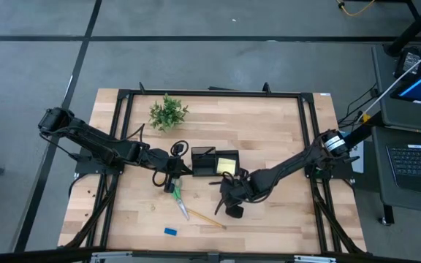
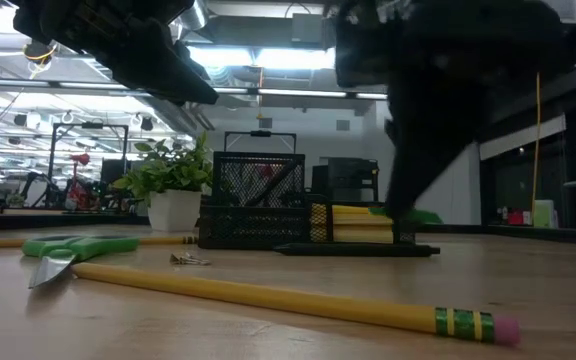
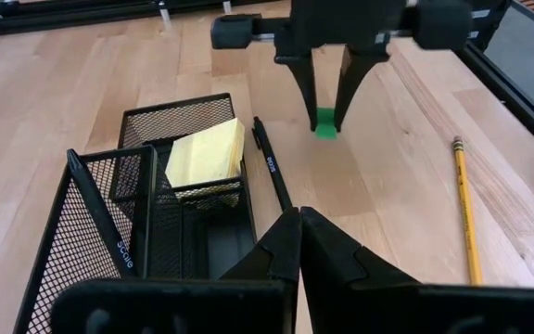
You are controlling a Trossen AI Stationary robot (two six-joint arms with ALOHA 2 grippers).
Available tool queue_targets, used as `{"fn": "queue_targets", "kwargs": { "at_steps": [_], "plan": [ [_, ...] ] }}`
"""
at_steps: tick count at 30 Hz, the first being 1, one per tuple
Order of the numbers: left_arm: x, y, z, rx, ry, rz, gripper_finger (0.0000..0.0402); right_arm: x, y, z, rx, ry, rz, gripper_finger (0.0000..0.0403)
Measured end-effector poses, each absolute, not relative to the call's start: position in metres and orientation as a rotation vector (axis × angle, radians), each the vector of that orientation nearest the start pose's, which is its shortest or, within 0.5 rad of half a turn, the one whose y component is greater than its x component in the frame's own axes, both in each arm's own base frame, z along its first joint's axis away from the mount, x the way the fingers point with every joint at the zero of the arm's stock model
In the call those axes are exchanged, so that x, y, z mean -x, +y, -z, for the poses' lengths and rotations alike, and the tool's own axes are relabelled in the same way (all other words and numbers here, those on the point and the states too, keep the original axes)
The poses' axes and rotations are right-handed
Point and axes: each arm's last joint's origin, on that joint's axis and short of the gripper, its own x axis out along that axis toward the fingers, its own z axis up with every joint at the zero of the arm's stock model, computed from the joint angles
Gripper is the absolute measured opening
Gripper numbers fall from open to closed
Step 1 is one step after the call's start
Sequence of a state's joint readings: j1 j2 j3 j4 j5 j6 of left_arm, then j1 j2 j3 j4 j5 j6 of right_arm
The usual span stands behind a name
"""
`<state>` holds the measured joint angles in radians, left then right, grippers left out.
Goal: Pick and place office supplies into organizer
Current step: Put the green eraser into the black desk organizer
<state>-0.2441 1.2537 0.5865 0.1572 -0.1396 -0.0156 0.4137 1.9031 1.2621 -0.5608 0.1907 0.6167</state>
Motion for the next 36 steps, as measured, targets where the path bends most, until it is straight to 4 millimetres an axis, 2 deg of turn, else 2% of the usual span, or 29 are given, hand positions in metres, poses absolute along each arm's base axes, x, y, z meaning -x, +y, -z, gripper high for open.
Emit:
{"fn": "queue_targets", "kwargs": {
  "at_steps": [9, 14, 22, 36],
  "plan": [
    [-0.245, -0.057, -0.203, -0.083, 0.501, 0.099, 0.0005, -0.360, 0.140, -0.187, -0.084, 1.071, 0.106, 0.0083],
    [-0.245, -0.057, -0.203, -0.084, 0.501, 0.099, 0.0002, -0.370, 0.134, -0.197, 0.019, 0.986, 0.152, 0.0083],
    [-0.245, -0.057, -0.203, -0.084, 0.501, 0.099, 0.0002, -0.389, 0.123, -0.208, 0.120, 0.825, 0.075, 0.0083],
    [-0.245, -0.057, -0.203, -0.084, 0.501, 0.099, 0.0004, -0.398, 0.103, -0.209, 0.161, 0.797, 0.091, 0.0083]
  ]
}}
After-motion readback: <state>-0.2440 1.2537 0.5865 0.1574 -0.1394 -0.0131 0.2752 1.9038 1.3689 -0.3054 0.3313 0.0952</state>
